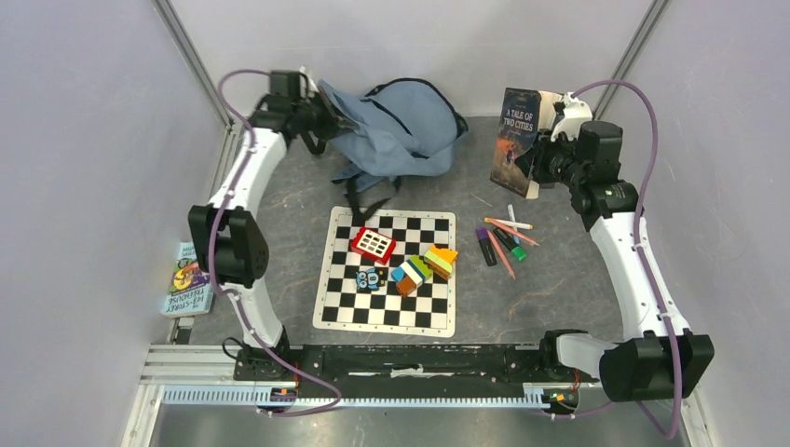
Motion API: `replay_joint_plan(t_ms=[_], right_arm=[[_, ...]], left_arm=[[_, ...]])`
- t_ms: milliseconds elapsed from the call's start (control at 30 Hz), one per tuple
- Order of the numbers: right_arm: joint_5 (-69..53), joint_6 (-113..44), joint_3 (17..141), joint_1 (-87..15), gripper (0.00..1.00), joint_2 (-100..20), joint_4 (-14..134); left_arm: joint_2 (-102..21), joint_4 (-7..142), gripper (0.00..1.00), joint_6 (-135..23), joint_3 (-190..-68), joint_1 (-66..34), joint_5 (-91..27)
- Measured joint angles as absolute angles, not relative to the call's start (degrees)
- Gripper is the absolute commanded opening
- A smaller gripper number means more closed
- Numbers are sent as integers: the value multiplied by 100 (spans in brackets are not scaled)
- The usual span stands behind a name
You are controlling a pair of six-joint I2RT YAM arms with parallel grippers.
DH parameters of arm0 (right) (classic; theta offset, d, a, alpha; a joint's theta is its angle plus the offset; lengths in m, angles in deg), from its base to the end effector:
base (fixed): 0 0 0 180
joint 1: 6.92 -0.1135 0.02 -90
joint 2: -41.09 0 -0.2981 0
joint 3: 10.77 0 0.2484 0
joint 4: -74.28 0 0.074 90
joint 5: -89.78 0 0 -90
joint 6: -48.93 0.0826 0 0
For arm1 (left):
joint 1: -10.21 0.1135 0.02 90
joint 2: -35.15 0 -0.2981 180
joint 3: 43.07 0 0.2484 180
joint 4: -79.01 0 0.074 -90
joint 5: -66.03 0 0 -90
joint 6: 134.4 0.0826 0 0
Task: Pack the student bag
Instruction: Adjust the student bag at the center of the board.
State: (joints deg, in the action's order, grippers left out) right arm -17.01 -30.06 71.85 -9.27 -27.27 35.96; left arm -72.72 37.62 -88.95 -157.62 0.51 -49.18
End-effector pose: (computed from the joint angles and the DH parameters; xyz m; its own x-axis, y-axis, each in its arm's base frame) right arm 0.2894 0.0358 0.3894 -0.4577 0.1642 -0.8738 -0.2194 0.9315 0.2900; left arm 0.4677 -0.1156 0.3414 -0.7491 -0.5159 -0.4157 -0.0392 0.6608 -0.7495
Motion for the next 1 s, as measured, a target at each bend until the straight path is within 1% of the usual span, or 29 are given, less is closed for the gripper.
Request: replay_joint_plan(t_ms=[67,100,133,200,267,300,333,467,600,700,833,1000], right_arm=[[-1697,-3026,7185,-927,0,-2681,3555],[-1697,-3028,7183,-927,0,-2659,3542],[-1701,-3030,7183,-927,0,-2642,3531],[-1712,-3032,7183,-927,0,-2622,3522],[-1723,-3041,7183,-927,0,-2616,3507],[-1732,-3041,7181,-927,0,-2613,3494],[-1741,-3043,7174,-927,0,-2609,3489],[-1892,-3041,7111,-927,0,-2574,3500],[-2029,-3034,6934,-927,0,-2493,3522],[-2104,-3024,6851,-927,0,-2485,3535],[-2134,-2993,6768,-927,0,-2485,3555],[-2244,-2980,6617,-927,0,-2478,3631]], left_arm=[[-7268,3263,2,-8493,-16250,410,-5246],[-7277,2916,4,-8237,-16495,619,-5436],[-7305,2540,11,-7973,-16726,831,-5578],[-7390,1832,41,-7437,-17120,1188,-5587],[-7526,1193,73,-6900,-17474,1474,-5230],[-7585,940,83,-6677,-17581,1575,-4946],[-7609,752,89,-6498,-17618,1631,-4636],[-7618,282,97,-6181,-17607,1509,-3499],[-7349,603,99,-6148,-17144,884,-2664],[-7185,1091,100,-6257,-16798,121,-2501],[-7312,1799,100,-6799,-16713,-727,-2402],[-7860,2689,100,-7571,-16763,-1044,-1998]])
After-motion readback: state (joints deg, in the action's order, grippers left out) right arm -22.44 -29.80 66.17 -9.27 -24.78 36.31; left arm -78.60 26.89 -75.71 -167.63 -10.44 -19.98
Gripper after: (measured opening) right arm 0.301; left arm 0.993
